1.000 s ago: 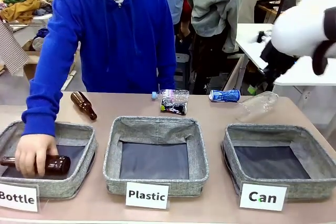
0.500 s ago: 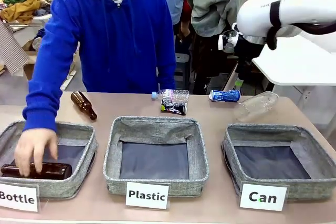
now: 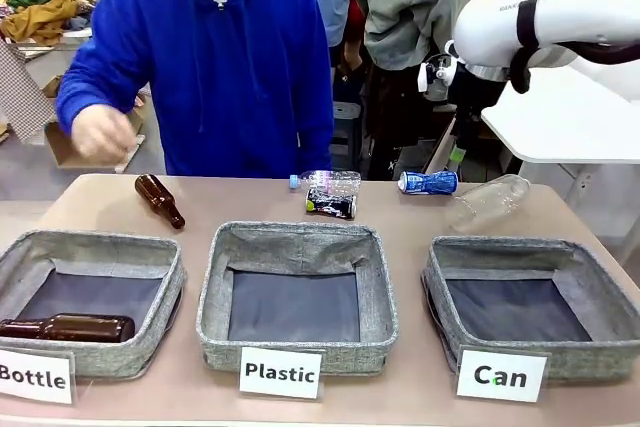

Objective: Sort the can waste into the basket.
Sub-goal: Pick up the can waste from the table and place it in the right Fabric basket.

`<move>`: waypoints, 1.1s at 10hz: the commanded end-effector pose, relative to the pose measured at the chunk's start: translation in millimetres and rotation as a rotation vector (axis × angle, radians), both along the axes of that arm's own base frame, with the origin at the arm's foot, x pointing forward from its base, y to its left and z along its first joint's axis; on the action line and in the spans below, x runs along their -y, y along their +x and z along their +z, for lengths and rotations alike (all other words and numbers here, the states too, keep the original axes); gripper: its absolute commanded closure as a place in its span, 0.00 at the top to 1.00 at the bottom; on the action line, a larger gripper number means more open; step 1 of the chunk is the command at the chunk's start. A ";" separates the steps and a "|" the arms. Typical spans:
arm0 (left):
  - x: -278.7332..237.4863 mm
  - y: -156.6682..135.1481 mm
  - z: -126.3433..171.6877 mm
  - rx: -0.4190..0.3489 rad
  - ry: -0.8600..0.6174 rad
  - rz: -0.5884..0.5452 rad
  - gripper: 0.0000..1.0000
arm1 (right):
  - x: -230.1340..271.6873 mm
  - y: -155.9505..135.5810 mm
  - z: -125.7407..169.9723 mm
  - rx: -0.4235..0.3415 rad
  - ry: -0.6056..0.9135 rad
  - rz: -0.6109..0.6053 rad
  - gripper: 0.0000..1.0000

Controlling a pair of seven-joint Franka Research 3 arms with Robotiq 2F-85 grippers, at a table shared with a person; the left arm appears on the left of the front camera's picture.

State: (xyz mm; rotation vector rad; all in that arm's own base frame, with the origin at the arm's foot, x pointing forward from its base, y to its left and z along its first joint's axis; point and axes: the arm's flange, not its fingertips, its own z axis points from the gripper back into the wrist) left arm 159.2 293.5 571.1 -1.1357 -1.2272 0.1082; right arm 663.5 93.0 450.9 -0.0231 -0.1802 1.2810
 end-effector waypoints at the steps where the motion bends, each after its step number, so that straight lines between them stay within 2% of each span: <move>1: 29.0 19.6 -3.0 -0.018 0.071 -0.102 1.00 | -0.1 29.7 -25.9 0.048 -0.075 0.121 1.00; 4: 109.4 58.8 -33.4 -0.124 0.169 -0.321 1.00 | -3.6 73.7 -60.6 0.072 -0.047 0.190 1.00; 5: 136.8 66.0 -57.2 -0.187 0.218 -0.397 1.00 | -5.3 84.8 -74.4 0.067 -0.042 0.187 1.00; 7: 178.9 74.8 -111.8 -0.332 0.342 -0.541 1.00 | -7.5 106.0 -94.5 -0.012 -0.021 0.185 1.00; 8: 191.7 75.8 -134.1 -0.380 0.338 -0.629 1.00 | -7.8 110.6 -100.2 -0.029 -0.017 0.184 1.00; 9: 157.1 85.1 -80.6 -0.297 0.265 -0.491 1.00 | -8.3 116.3 -106.1 -0.029 -0.021 0.171 1.00; 11: 157.1 85.1 -80.6 -0.297 0.265 -0.491 1.00 | -7.9 130.0 -123.8 -0.066 -0.017 0.173 1.00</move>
